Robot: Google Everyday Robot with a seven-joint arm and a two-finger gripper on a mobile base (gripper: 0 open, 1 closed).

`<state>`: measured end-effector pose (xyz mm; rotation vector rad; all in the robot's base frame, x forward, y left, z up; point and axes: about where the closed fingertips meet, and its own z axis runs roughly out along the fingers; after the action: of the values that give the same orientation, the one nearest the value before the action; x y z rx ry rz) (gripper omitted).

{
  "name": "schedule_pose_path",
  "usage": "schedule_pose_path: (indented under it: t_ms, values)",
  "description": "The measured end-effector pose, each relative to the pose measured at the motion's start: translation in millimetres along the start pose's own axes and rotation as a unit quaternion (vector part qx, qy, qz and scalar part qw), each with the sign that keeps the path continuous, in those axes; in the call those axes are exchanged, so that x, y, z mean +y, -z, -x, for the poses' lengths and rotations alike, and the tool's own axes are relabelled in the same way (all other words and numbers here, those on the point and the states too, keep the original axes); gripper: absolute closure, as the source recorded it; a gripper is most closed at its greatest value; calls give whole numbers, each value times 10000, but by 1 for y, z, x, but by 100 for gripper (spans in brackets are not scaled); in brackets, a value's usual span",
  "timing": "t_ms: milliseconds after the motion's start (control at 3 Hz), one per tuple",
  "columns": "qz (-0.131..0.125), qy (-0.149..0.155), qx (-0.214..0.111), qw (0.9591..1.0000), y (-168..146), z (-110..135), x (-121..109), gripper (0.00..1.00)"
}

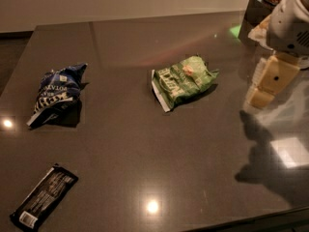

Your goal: Move blue chip bag near rxbar chocolate

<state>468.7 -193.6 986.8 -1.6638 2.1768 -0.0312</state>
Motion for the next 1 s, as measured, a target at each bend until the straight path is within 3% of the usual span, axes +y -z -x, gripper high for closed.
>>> schedule_pose_path:
  t_ms: [333,667,1000]
  values:
    - [28,-120,-693,9975,-24,62,-39,0]
    - [105,-166,-1047,9943,-36,102,-53,0]
    - [198,106,-1197,9926,-51,148,-43,0]
